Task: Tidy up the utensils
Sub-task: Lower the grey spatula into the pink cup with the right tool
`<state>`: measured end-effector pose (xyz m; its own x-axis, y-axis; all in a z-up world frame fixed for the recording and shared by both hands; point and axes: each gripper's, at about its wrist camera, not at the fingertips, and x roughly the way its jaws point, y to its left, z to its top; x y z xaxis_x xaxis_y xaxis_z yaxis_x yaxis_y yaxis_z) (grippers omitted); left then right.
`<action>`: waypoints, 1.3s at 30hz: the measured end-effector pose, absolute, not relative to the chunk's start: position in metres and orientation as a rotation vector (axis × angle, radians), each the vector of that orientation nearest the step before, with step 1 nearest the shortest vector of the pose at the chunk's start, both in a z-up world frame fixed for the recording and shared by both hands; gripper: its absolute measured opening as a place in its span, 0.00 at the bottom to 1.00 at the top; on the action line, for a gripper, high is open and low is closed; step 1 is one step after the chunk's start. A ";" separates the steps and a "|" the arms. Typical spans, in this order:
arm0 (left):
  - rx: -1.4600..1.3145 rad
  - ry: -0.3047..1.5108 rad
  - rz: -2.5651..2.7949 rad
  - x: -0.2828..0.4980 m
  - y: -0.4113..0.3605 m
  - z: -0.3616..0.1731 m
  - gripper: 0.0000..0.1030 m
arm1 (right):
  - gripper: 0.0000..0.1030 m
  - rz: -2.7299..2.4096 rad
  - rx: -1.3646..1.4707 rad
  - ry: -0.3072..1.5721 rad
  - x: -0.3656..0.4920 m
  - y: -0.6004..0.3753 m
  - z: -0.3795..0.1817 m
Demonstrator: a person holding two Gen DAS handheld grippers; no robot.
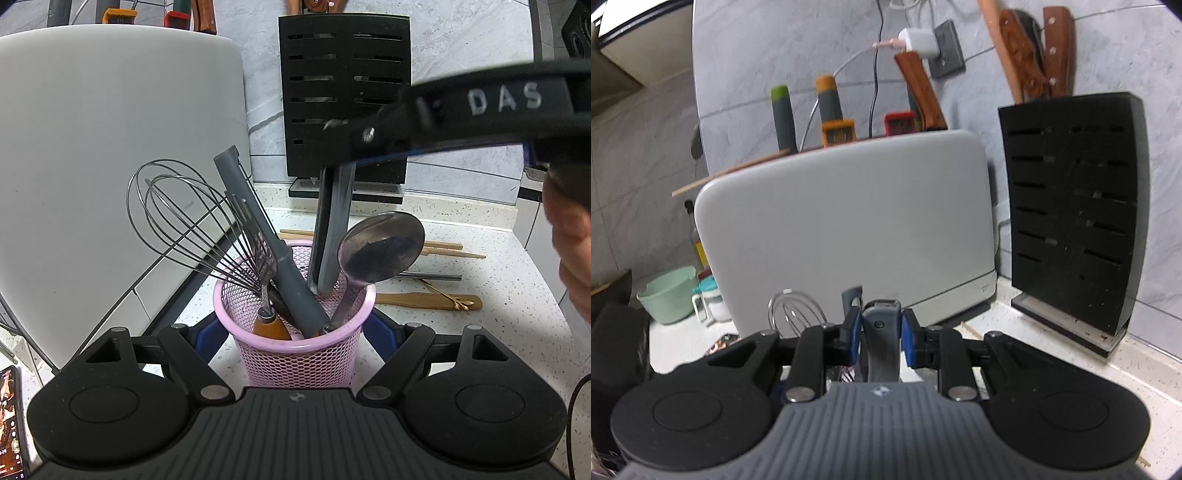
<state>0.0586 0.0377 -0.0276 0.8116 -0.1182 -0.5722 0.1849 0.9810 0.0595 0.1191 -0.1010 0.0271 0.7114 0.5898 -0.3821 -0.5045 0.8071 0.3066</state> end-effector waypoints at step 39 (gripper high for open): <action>0.100 0.586 -0.180 0.054 0.042 -0.027 0.91 | 0.20 0.592 0.350 0.769 0.140 -0.107 -0.001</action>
<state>0.0543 0.0418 -0.0273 0.8182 -0.1398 -0.5577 0.1967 0.9795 0.0430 0.1403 -0.1073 -0.0014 0.5694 0.6156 -0.5449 -0.3694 0.7837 0.4994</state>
